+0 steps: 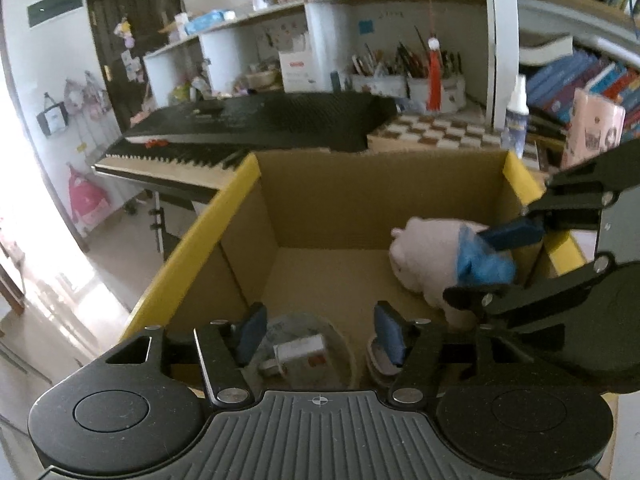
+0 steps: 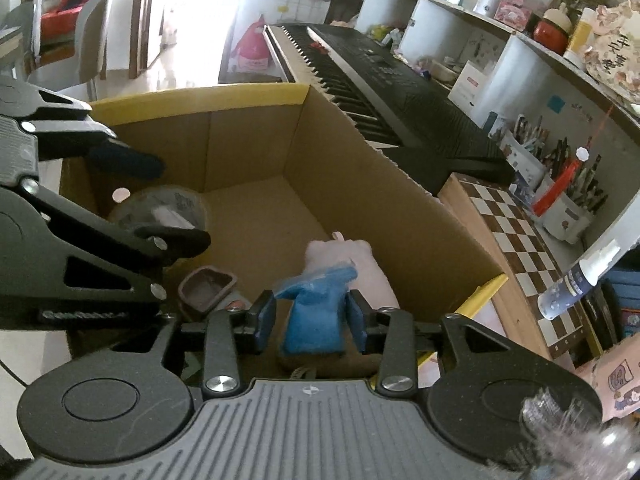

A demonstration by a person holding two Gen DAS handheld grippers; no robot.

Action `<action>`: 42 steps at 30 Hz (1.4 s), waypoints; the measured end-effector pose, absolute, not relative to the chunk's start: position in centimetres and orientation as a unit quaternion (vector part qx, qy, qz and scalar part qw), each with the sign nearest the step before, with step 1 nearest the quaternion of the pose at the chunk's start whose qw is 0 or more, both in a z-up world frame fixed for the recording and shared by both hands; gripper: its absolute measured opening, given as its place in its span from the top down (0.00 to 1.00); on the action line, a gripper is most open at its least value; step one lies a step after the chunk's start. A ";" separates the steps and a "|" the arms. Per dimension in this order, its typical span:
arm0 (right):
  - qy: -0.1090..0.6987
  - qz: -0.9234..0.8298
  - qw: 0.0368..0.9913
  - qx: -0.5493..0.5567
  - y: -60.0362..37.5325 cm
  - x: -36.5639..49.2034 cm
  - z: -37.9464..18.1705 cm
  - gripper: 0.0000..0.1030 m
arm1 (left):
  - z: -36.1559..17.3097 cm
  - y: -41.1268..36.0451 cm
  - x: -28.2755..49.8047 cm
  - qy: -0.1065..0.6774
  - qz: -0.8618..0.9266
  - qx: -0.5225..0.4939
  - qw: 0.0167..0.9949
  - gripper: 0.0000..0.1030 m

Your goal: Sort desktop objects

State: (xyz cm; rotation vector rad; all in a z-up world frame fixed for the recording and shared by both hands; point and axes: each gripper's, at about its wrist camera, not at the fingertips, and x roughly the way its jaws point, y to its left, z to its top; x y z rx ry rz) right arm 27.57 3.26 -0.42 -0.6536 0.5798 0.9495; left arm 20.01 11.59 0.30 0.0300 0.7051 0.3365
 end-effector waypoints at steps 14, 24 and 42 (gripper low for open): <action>0.244 0.365 0.872 -0.215 -0.7 23.9 3.4 0.39 | 3.8 11.1 15.9 0.275 0.163 0.002 0.948 0.24; 0.242 0.276 0.924 -0.109 -5.1 19.4 4.8 0.36 | 5.0 10.1 11.9 0.246 0.124 -0.006 0.961 0.19; 0.275 0.112 0.955 -0.011 -10.9 6.1 2.3 0.25 | 3.0 8.5 2.8 0.266 0.071 0.002 0.961 0.10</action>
